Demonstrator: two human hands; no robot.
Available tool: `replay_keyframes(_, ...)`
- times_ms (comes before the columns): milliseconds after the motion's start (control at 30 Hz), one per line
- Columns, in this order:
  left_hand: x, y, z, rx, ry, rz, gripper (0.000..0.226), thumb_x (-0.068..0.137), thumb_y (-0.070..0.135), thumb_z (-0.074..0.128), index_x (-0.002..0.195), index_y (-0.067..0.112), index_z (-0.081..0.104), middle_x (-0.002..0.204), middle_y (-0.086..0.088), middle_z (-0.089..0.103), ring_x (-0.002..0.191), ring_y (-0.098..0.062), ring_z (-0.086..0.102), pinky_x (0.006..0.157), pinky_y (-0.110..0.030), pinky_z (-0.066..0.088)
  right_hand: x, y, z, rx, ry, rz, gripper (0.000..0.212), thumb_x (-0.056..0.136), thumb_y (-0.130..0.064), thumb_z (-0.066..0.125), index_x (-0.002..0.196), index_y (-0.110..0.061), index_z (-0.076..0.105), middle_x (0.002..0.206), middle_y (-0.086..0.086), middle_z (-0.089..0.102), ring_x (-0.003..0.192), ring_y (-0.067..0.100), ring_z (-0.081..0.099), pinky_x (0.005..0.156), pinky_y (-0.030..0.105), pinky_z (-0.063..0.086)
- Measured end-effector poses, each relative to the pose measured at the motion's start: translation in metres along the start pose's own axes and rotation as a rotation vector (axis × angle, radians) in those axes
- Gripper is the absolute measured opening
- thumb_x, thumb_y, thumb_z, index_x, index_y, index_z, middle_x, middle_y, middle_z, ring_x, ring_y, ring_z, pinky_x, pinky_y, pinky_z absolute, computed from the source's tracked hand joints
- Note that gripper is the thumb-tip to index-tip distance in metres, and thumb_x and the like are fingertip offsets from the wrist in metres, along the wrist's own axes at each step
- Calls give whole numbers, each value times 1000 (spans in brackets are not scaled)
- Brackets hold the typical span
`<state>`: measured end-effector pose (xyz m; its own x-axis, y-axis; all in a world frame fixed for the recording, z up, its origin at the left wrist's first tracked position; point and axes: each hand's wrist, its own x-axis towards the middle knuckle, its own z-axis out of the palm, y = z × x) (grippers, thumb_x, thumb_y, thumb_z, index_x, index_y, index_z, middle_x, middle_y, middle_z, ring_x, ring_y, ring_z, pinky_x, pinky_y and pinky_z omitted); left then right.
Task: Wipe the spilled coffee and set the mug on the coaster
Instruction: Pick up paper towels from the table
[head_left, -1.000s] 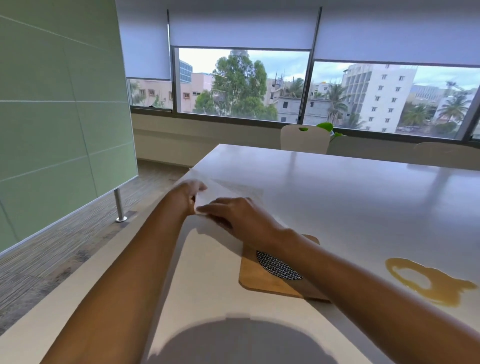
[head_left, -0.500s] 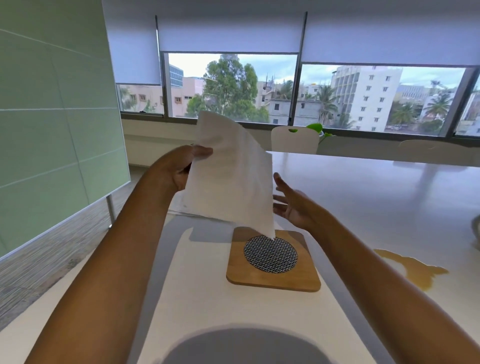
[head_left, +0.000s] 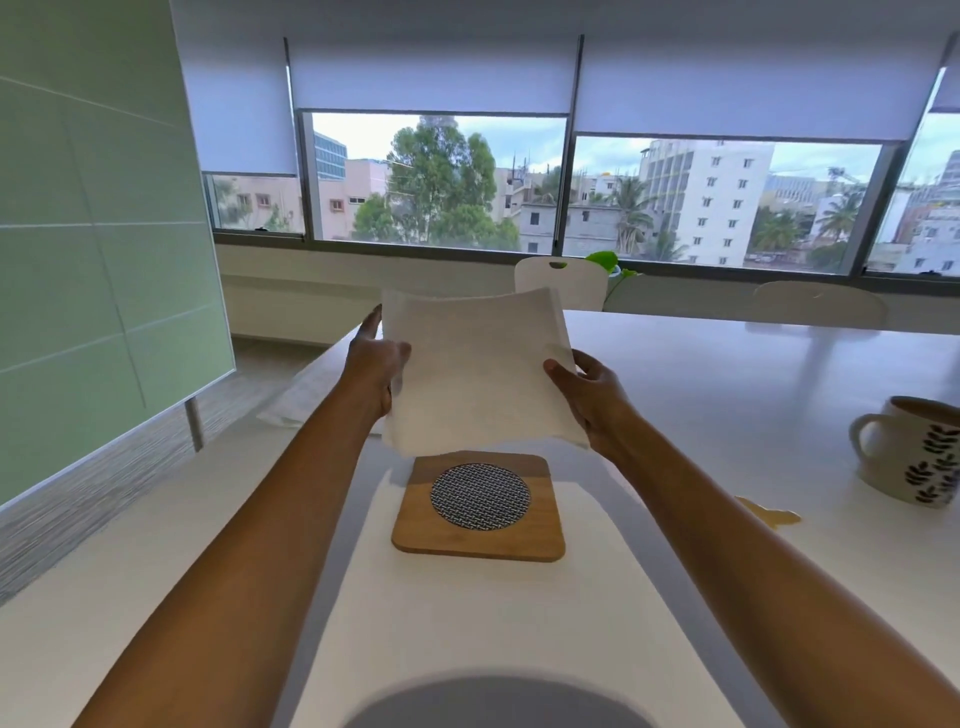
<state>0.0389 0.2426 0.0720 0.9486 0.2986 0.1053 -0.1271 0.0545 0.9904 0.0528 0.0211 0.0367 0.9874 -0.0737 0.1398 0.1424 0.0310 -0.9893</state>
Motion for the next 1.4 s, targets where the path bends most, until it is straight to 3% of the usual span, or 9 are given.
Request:
replay_keyframes(200,-29,-4,35,21,39,-35,47,88,-2,49,133,9,51,128,-17,59,113,-36,57,100,-47,47,-14,-11,-40,-27,31,-28,41,92,-21,58,132,-15,50,111,9,61,87,25,62,72,36,54)
replay_keyframes(333,-58,5,64,7,56,-77,20,91,18,54,104,5,62,106,-14,58,82,-28,60,75,-31,47,-27,-13,-76,-19,48,-1,41,92,-18,59,131,-11,50,114,15,63,89,28,61,74,37,54)
replay_keyframes(467,-78,19,98,130,86,-112,52,97,40,39,137,6,42,138,-16,49,119,-32,52,81,-31,35,-47,-8,-111,-105,47,98,45,92,-24,60,132,-6,50,112,17,63,74,22,61,58,26,54)
replay_keyframes(600,-101,32,129,225,67,-98,44,97,36,40,126,4,52,108,-15,60,74,-26,57,61,-24,41,-67,-6,-142,-89,12,216,45,90,-26,61,128,-2,53,121,21,63,88,30,62,81,40,53)
replay_keyframes(700,-111,31,146,305,143,-30,45,95,33,49,126,1,54,129,-17,58,110,-34,59,85,-33,46,-80,-7,-162,-9,36,256,46,88,-21,64,128,-1,53,122,22,62,98,34,62,85,45,52)
replay_keyframes(833,-131,26,161,369,228,89,37,90,26,60,113,-3,66,120,-19,65,109,-33,63,94,-33,47,-95,-7,-187,1,81,254,43,86,-12,67,125,1,56,122,22,63,109,37,62,92,46,51)
replay_keyframes(1067,-165,12,186,391,259,157,33,92,19,57,121,3,62,127,-17,62,113,-31,61,91,-29,47,-110,-11,-218,-167,268,81,43,81,-19,72,120,-7,62,113,12,68,100,29,66,93,40,53)
replay_keyframes(1233,-183,7,208,323,139,126,46,92,17,57,135,4,48,139,-18,51,122,-33,56,102,-39,47,-125,-30,-206,-439,342,-205,33,85,-23,63,117,-17,65,109,3,70,82,14,61,67,18,47)
replay_keyframes(1400,-199,4,226,141,27,73,38,93,15,56,129,6,53,130,-14,59,108,-32,64,88,-41,55,-142,-40,-175,-550,227,-471,31,92,-18,57,122,-15,62,119,5,67,89,12,62,84,26,49)
